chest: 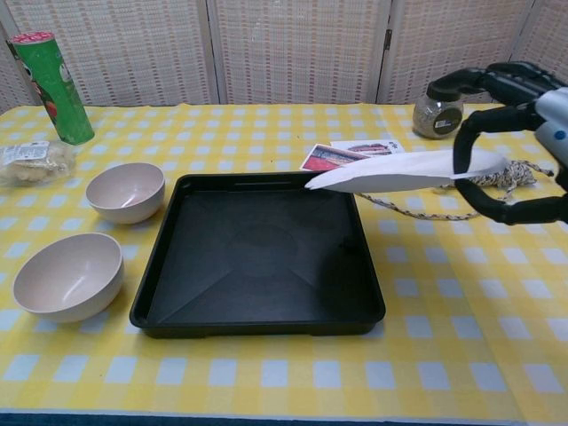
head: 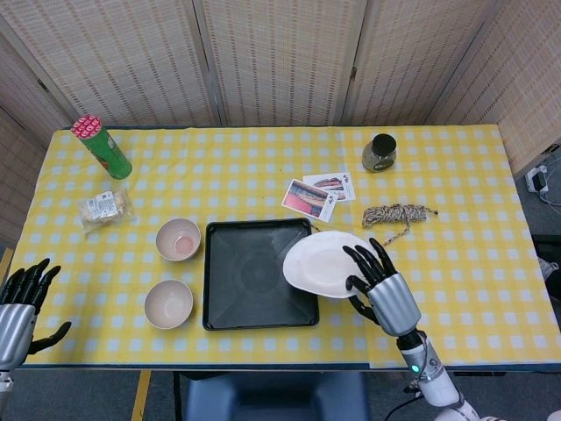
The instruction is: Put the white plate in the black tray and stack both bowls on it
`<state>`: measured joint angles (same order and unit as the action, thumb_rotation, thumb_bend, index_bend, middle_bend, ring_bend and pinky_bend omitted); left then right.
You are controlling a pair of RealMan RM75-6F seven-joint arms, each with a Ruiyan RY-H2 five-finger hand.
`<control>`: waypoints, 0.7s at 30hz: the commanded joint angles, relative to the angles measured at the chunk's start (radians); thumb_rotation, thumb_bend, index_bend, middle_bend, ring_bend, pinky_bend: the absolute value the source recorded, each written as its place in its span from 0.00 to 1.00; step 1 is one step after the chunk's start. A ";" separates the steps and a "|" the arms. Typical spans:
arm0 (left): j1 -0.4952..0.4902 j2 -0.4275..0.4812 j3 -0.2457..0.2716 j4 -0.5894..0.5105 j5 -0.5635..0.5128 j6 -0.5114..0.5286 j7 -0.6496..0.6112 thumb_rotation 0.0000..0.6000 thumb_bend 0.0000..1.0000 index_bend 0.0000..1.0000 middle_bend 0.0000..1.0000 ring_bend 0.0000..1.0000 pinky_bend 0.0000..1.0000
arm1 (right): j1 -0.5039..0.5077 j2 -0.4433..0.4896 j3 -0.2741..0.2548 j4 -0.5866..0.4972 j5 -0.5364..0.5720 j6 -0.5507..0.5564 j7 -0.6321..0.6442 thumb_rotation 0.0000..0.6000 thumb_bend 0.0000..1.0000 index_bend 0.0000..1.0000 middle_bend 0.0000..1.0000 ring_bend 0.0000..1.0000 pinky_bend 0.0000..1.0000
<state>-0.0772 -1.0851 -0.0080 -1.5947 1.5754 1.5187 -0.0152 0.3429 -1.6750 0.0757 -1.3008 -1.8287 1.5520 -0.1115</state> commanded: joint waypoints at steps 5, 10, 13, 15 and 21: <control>0.000 0.003 0.001 -0.001 -0.001 -0.002 -0.005 1.00 0.27 0.00 0.00 0.00 0.00 | 0.130 -0.108 0.048 0.026 0.029 -0.153 -0.029 1.00 0.47 0.64 0.18 0.17 0.00; -0.002 0.006 -0.001 0.000 -0.007 -0.008 -0.011 1.00 0.27 0.00 0.00 0.00 0.00 | 0.191 -0.195 0.064 0.128 0.039 -0.187 0.009 1.00 0.47 0.64 0.19 0.17 0.00; -0.001 0.011 -0.003 -0.001 -0.012 -0.005 -0.019 1.00 0.27 0.00 0.00 0.00 0.00 | 0.227 -0.234 0.071 0.183 0.057 -0.227 0.018 1.00 0.47 0.64 0.18 0.17 0.00; 0.002 0.013 -0.005 0.000 -0.014 0.000 -0.025 1.00 0.27 0.00 0.00 0.00 0.00 | 0.249 -0.255 0.076 0.213 0.064 -0.243 0.024 1.00 0.47 0.64 0.18 0.17 0.00; 0.002 0.016 -0.009 0.002 -0.021 0.000 -0.034 1.00 0.27 0.00 0.00 0.00 0.00 | 0.289 -0.306 0.070 0.282 0.081 -0.269 0.044 1.00 0.47 0.64 0.18 0.17 0.00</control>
<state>-0.0747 -1.0695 -0.0170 -1.5926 1.5549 1.5195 -0.0484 0.6226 -1.9686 0.1472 -1.0320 -1.7533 1.2890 -0.0773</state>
